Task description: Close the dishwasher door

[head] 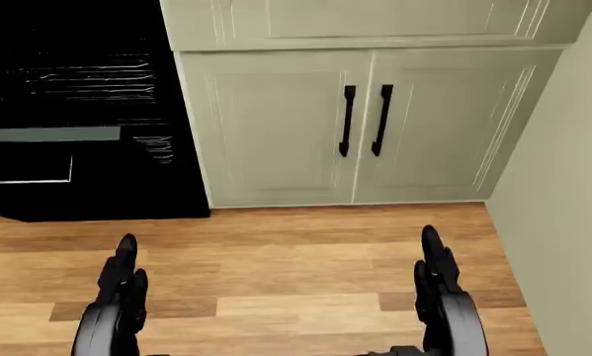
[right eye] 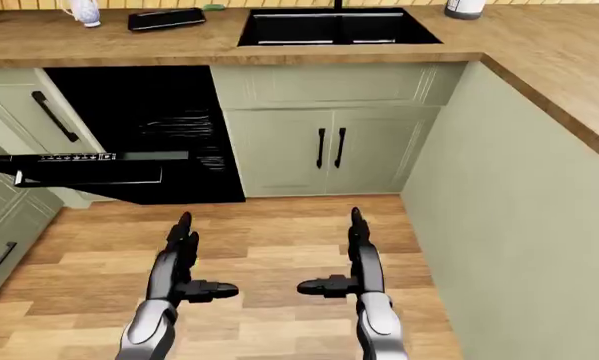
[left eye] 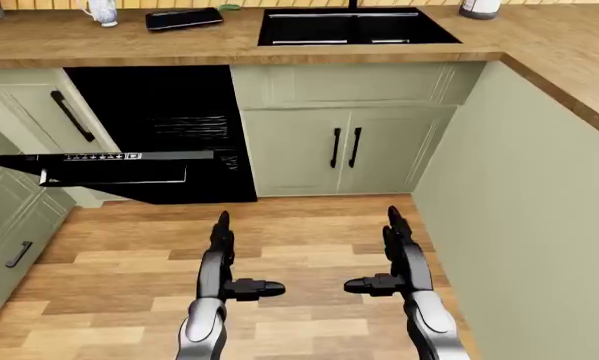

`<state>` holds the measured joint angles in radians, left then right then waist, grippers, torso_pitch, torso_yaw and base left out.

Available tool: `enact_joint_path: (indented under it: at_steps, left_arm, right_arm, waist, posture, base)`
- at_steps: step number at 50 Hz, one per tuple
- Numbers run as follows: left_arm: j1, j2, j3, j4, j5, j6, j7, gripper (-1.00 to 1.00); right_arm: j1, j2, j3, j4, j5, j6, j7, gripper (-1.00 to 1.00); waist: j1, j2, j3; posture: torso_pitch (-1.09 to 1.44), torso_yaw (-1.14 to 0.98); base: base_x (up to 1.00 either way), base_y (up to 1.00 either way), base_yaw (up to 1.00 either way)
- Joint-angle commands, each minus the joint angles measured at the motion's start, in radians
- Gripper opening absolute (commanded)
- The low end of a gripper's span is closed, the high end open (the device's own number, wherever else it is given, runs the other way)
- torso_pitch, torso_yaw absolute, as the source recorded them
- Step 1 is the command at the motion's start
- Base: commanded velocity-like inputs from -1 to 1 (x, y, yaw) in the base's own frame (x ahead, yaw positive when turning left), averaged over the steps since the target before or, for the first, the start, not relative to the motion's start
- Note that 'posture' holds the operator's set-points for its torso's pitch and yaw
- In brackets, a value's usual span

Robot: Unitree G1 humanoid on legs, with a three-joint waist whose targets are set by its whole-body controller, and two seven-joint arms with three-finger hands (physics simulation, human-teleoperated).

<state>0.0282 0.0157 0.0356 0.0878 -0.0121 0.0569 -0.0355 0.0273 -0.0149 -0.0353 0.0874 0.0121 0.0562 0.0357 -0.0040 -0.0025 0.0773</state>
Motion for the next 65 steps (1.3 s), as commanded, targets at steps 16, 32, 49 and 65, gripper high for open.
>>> enact_joint_path:
  at_steps: [16,32,49,65]
  left_arm:
    - [-0.001,-0.001,-0.017,-0.126,0.041,-0.065,0.000,1.00]
    - [0.015,-0.003,-0.024,-0.137,0.058,-0.076,0.003,1.00]
    - [0.020,-0.003,-0.025,-0.153,0.064,-0.065,0.000,1.00]
    - [0.026,-0.004,-0.028,-0.156,0.067,-0.068,-0.001,1.00]
  right_arm:
    - [-0.011,0.003,0.037,-0.079,-0.027,-0.121,0.031,1.00]
    - [-0.001,0.005,0.026,-0.071,-0.043,-0.135,0.020,1.00]
    - [0.014,0.005,0.038,-0.115,-0.051,-0.108,0.022,1.00]
    - [0.014,0.006,0.037,-0.089,-0.041,-0.134,0.033,1.00]
  waist:
    - [0.007,-0.003,-0.080]
    - [0.006,-0.002,-0.086]
    - [0.015,0.004,-0.060]
    - [0.023,-0.029,-0.043]
  posture:
    - [0.00,0.00]
    - [0.00,0.00]
    - [0.00,0.00]
    - [0.00,0.00]
  base:
    - [0.00,0.00,0.00]
    - [0.00,0.00,0.00]
    - [0.00,0.00,0.11]
    - [0.00,0.00,0.44]
